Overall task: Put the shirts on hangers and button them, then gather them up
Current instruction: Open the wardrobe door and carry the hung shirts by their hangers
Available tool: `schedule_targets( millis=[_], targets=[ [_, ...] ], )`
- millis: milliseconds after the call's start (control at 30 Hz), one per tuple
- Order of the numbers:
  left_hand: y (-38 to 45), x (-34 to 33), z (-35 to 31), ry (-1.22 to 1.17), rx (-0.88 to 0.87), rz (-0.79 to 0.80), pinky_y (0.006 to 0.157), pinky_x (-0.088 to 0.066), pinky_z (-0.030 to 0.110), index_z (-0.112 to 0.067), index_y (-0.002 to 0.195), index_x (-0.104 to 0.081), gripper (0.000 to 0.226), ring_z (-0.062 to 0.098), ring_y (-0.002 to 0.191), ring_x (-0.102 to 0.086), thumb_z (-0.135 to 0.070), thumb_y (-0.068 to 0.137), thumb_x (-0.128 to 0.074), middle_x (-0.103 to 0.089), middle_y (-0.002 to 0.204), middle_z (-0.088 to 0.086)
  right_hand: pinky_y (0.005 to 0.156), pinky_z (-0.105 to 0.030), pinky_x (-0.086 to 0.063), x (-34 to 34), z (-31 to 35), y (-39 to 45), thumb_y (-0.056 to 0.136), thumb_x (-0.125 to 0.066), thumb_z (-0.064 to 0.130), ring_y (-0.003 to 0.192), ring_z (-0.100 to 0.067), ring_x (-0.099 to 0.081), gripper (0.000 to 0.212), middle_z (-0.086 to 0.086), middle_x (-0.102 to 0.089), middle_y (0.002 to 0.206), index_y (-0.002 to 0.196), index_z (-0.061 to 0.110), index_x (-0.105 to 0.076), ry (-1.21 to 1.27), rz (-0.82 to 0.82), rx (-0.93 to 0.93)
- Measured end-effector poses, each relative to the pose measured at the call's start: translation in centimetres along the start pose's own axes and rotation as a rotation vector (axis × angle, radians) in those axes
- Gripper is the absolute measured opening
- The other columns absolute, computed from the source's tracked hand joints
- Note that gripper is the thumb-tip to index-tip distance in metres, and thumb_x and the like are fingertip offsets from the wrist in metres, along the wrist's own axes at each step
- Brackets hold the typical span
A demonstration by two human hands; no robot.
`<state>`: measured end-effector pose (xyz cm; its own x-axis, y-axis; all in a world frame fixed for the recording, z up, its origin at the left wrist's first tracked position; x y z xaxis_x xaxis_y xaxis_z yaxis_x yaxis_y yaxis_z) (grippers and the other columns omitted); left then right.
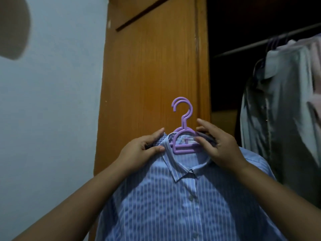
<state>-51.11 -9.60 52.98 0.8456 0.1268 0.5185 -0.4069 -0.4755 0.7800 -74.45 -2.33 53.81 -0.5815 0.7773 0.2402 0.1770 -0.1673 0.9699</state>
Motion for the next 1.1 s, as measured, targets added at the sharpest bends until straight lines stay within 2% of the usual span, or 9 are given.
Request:
schedule_targets(
  millis=[67,200,333,500,633,767,900,1000,1100],
  targets=[
    [1.6,-0.3,0.1,-0.032,-0.022,-0.004,0.105,-0.036,0.02,-0.07,0.112,-0.039,0.05,-0.008,0.127,-0.042,-0.039,0.086,-0.068,-0.046,0.13,-0.034,0.095,-0.005,-0.033,1.3,-1.4,-0.3,0.089,-0.055,0.041,0.109,-0.002,-0.051,0.05,0.008,-0.057,0.117,0.133,0.021,-0.047,-0.122,0.001,0.06],
    [5.2,-0.3,-0.3,-0.074,-0.081,-0.011,0.1,-0.035,0.014,-0.061,0.116,-0.042,0.049,-0.01,0.123,-0.042,-0.03,0.087,-0.067,-0.046,0.129,-0.03,0.1,-0.016,-0.027,4.1,-4.5,-0.9,0.093,-0.035,0.057,0.115,-0.013,-0.048,0.068,0.001,-0.054,0.124,0.133,0.005,-0.049,-0.402,0.015,0.133],
    [8.7,-0.4,-0.8,-0.079,-0.123,-0.017,0.1,-0.034,0.014,-0.046,0.132,-0.044,0.053,-0.009,0.124,-0.04,-0.03,0.087,-0.067,-0.046,0.13,-0.028,0.107,-0.031,-0.028,6.1,-7.4,-1.2,0.084,-0.045,0.056,0.126,-0.016,-0.038,0.074,-0.008,-0.049,0.139,0.141,0.008,-0.038,-0.656,0.088,0.107],
    [11.4,-1.3,-1.5,-0.048,-0.145,-0.024,0.108,-0.036,0.026,-0.044,0.135,-0.045,0.055,-0.002,0.128,-0.042,-0.034,0.086,-0.068,-0.048,0.137,-0.021,0.107,-0.041,-0.032,6.7,-9.6,0.0,0.079,-0.049,0.064,0.13,-0.014,-0.033,0.088,-0.004,-0.042,0.144,0.146,0.013,-0.026,-0.657,0.139,-0.017],
    [12.5,-1.4,-2.0,-0.026,-0.129,-0.053,0.104,-0.035,0.021,-0.039,0.137,-0.046,0.056,-0.002,0.128,-0.041,-0.031,0.086,-0.069,-0.049,0.137,-0.021,0.112,-0.031,-0.021,6.5,-11.4,1.0,0.07,-0.044,0.081,0.132,0.003,-0.016,0.103,0.015,-0.021,0.147,0.147,0.024,-0.01,-0.61,0.211,-0.027],
    [13.6,-0.9,-2.8,0.011,-0.11,-0.095,0.095,-0.032,0.015,-0.036,0.138,-0.047,0.057,-0.005,0.124,-0.039,-0.029,0.086,-0.069,-0.048,0.132,-0.022,0.111,-0.018,-0.01,6.5,-13.3,2.3,0.067,-0.062,0.07,0.131,0.008,-0.006,0.109,0.024,-0.006,0.144,0.147,0.028,-0.001,-0.495,0.228,-0.053],
    [14.6,-0.7,-3.6,0.029,-0.074,-0.151,0.094,-0.033,0.016,-0.038,0.135,-0.048,0.057,-0.003,0.125,-0.04,-0.03,0.084,-0.07,-0.049,0.131,-0.021,0.11,-0.029,-0.016,7.0,-15.8,4.0,0.066,-0.056,0.077,0.134,0.001,-0.015,0.109,0.014,-0.019,0.146,0.149,0.018,-0.015,-0.503,0.163,0.073],
    [14.6,-1.0,-4.3,0.024,-0.056,-0.192,0.096,-0.034,0.016,-0.04,0.134,-0.049,0.056,-0.005,0.123,-0.042,-0.03,0.083,-0.071,-0.049,0.126,-0.025,0.102,-0.037,-0.026,6.8,-17.6,4.9,0.071,-0.049,0.077,0.131,-0.012,-0.028,0.102,-0.003,-0.038,0.146,0.146,0.011,-0.029,-0.561,0.109,0.169],
    [14.5,-1.2,-5.2,0.051,-0.054,-0.212,0.094,-0.032,0.01,-0.038,0.134,-0.049,0.05,-0.011,0.121,-0.04,-0.031,0.087,-0.065,-0.047,0.125,-0.028,0.096,-0.041,-0.035,6.3,-19.0,5.6,0.076,-0.044,0.076,0.126,-0.018,-0.035,0.096,-0.009,-0.045,0.141,0.143,0.008,-0.034,-0.534,0.059,0.234]
  ],
)
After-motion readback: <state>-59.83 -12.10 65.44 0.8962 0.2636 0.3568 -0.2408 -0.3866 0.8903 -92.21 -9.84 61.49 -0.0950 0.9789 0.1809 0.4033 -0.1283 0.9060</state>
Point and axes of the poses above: each hand's wrist, its own y-axis towards the middle knuckle, its own x-axis out of the back of the hand, z = x × y, the point moved 3 cm from there along y, towards the middle knuckle
